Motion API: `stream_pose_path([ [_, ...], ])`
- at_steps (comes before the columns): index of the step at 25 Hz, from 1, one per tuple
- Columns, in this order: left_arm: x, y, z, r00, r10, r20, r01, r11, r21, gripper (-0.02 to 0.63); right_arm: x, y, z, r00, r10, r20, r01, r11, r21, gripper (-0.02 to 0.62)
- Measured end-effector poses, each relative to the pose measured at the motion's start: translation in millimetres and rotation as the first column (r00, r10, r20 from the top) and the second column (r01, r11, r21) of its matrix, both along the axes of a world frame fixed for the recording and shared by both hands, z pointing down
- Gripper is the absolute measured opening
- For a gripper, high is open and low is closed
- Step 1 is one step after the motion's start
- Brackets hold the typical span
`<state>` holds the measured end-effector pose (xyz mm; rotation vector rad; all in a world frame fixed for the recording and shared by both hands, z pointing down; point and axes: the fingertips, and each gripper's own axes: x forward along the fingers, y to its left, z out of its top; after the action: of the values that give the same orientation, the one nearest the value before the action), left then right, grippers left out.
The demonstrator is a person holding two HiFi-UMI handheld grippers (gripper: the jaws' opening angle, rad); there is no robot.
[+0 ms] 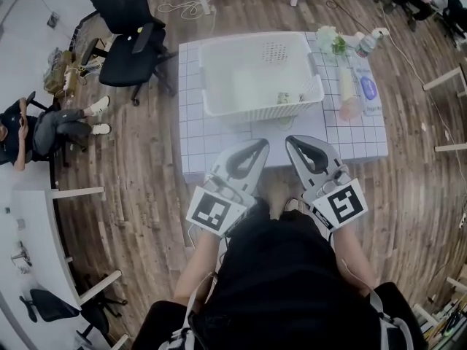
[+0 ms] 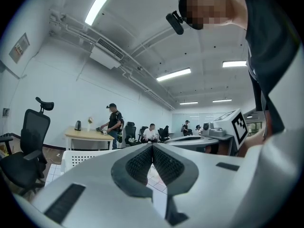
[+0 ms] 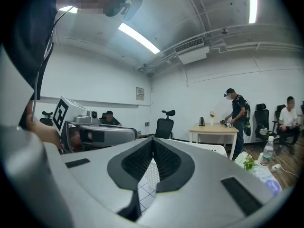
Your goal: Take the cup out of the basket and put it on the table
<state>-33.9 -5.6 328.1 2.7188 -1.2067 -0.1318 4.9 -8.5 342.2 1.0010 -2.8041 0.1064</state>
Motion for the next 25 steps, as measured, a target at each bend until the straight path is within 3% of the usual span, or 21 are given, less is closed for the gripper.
stream_pose_path([
  [13, -23, -28, 15, 0.999, 0.021, 0.035, -0.02, 0.999, -0.026, 0.011, -5, -27, 3, 0.997, 0.074, -0.007, -0.074, 0.997, 0.004, 0.017],
  [25, 0, -53, 20, 0.998, -0.011, 0.054, 0.014, 0.999, -0.052, 0.011, 11, -59, 1, 0.999, 0.02, 0.03, -0.02, 1.0, 0.018, 0.017],
])
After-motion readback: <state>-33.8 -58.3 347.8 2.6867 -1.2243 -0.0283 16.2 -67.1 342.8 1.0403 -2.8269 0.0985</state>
